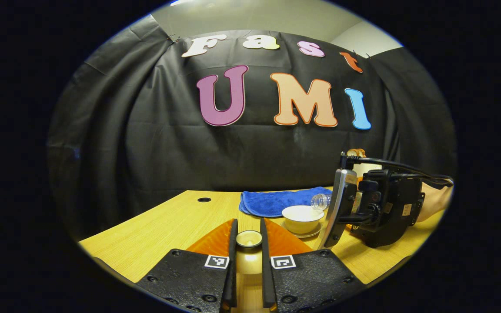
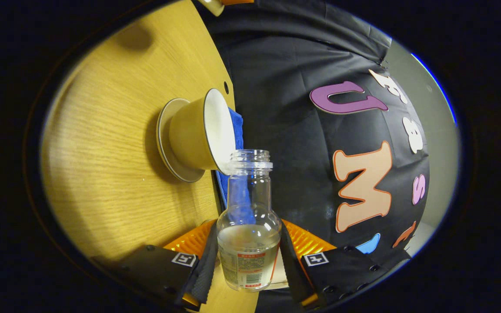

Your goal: Open the teacup lid with one hand, grasp the water bottle and pour water into the teacup with the other hand; after pouring, place the water bottle on the coaster and then close the teacup lid.

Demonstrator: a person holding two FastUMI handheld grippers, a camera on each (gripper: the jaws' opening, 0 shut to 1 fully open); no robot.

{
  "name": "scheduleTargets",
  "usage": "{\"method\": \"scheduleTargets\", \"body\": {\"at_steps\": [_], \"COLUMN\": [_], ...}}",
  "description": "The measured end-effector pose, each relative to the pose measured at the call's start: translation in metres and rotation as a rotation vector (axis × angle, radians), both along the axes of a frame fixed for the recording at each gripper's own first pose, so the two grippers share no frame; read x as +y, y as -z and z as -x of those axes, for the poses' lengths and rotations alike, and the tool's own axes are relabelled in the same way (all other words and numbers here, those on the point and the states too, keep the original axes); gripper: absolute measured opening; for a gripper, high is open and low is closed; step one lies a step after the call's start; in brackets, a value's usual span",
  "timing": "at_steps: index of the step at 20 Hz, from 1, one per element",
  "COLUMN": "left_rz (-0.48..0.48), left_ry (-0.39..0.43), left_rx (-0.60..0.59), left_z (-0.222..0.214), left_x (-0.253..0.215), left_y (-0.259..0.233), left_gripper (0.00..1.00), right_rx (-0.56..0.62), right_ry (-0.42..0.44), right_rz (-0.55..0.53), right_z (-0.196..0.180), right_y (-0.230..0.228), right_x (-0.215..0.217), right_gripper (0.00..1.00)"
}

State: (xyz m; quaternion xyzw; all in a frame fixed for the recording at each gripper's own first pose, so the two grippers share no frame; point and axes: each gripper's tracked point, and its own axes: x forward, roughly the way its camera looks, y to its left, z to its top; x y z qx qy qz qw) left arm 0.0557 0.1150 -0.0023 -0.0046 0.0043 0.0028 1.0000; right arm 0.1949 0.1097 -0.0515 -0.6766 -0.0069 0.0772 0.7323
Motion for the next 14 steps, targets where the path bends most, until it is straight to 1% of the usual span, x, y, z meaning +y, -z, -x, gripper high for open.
{"method": "scheduleTargets", "body": {"at_steps": [7, 9, 11, 14], "left_rz": [0.000, 0.000, 0.000, 0.000], "left_ry": [-0.001, 0.000, 0.000, 0.001], "left_rx": [0.001, 0.002, 0.002, 0.002], "left_z": [0.001, 0.001, 0.001, 0.001], "left_x": [0.001, 0.001, 0.001, 0.001], "left_y": [0.000, -0.001, -0.001, -0.001], "left_gripper": [0.20, 0.20, 0.20, 0.20], "right_rx": [-0.061, -0.070, -0.083, -0.091], "right_ry": [-0.037, -0.044, -0.054, -0.068], "right_rz": [0.168, 0.212, 0.256, 0.291], "right_z": [0.004, -0.004, -0.003, -0.002], "right_y": [-0.014, -0.022, -0.022, -0.025], "right_x": [0.006, 0.007, 0.008, 0.010], "right_gripper": [0.74, 0.73, 0.74, 0.74]}}
